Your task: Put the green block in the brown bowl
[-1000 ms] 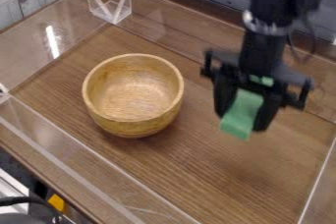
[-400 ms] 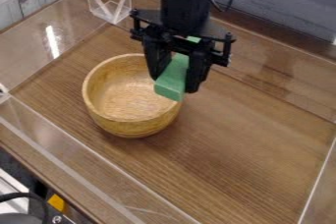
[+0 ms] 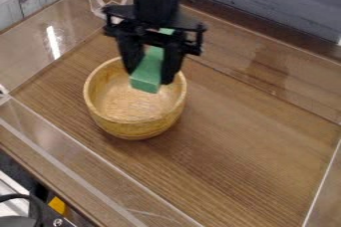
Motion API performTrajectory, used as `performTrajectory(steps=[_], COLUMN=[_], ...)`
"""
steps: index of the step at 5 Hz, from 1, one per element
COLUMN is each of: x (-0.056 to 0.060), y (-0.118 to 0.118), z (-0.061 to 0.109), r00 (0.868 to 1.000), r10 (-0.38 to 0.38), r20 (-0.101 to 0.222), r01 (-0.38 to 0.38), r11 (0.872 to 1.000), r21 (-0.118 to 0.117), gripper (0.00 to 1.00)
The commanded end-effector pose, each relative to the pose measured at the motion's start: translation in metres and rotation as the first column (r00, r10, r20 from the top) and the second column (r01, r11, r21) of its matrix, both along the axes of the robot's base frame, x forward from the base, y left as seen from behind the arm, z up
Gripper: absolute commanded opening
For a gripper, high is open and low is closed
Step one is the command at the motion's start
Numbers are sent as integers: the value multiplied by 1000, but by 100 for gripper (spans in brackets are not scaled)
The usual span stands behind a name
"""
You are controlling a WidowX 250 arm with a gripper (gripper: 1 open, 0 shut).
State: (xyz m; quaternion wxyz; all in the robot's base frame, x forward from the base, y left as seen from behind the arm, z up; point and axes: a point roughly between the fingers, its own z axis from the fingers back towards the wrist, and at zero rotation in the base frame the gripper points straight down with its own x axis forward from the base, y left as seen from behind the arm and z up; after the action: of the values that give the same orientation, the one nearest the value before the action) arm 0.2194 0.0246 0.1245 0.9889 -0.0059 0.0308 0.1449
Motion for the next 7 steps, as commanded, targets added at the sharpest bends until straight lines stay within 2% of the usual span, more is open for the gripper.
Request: performTrajectory(steps=[1, 3, 5, 6, 7], x=[-5, -3, 9, 13, 18], y=[10, 40, 58, 55, 53], z=[4, -21, -56, -51, -46], r00=[997, 994, 997, 999, 1000], r10=[69, 107, 79, 29, -18], r20=[39, 27, 22, 18, 14], r01=[-69, -108, -79, -29, 18], r11=[998, 994, 996, 999, 1000], r21=[12, 26, 32, 27, 16], gripper=[0, 0, 0, 100, 100])
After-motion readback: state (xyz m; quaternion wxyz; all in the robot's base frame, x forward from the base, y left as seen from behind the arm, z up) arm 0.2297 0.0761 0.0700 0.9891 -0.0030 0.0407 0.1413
